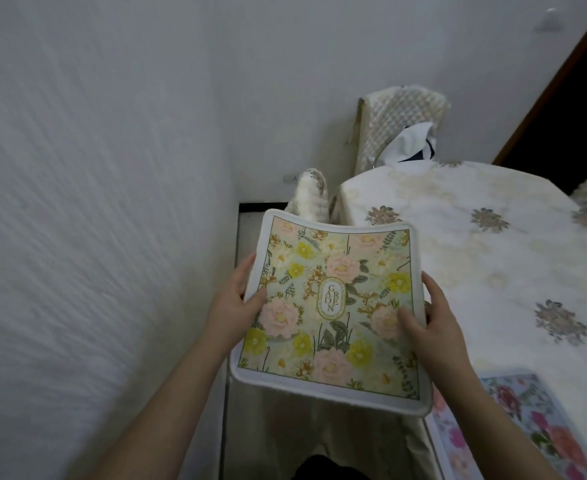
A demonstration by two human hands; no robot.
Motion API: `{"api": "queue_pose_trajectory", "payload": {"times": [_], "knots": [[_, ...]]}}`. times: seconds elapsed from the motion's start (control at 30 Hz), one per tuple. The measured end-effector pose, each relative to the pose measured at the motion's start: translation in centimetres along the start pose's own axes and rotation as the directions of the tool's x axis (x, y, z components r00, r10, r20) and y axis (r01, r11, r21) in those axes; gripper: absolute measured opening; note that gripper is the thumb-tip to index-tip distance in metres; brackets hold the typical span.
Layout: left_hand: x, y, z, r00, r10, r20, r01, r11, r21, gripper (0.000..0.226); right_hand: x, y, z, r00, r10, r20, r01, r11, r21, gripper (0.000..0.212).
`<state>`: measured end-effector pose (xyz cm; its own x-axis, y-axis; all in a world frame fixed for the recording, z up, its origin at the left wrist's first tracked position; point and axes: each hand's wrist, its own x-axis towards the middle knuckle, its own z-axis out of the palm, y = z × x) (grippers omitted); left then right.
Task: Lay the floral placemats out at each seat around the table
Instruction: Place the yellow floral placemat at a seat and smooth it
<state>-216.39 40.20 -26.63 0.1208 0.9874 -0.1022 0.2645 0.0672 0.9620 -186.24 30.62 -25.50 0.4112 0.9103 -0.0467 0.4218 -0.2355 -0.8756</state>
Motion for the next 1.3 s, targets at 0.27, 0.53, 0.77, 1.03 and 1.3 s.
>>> {"api": "queue_pose_trajectory", "payload": {"times": [0.27,0.53,0.77,1.03,1.3], "knots": [[10.3,2.0,4.3,0.988,0.021,0.156,-0.023,1.000,0.013,0.066,7.6,1.8,-1.5,0.993,0.066,-0.097,-0.063,0.998,0.028,0.067],[20.3,5.2,8.1,0.968,0.022,0.250,-0.052,0.992,0.116,0.062,15.1,3.1,-1.9,0.971,0.174,-0.166,-0.155,0.981,0.117,0.067],[26.4,6.7,12.1,0.941,0.016,0.339,-0.085,0.978,0.188,0.062,18.5,4.1,-3.0,0.937,0.259,-0.234,-0.222,0.960,0.173,0.067],[33.1,7.9,18.4,0.830,0.087,0.552,-0.248,0.942,0.226,0.063,19.0,5.9,-3.4,0.829,0.413,-0.377,-0.329,0.905,0.269,0.066],[40.0,6.8,26.6,0.598,0.033,0.801,-0.318,0.927,0.199,0.063,18.8,6.8,-1.5,0.593,0.599,-0.538,-0.404,0.799,0.445,0.066]]}}
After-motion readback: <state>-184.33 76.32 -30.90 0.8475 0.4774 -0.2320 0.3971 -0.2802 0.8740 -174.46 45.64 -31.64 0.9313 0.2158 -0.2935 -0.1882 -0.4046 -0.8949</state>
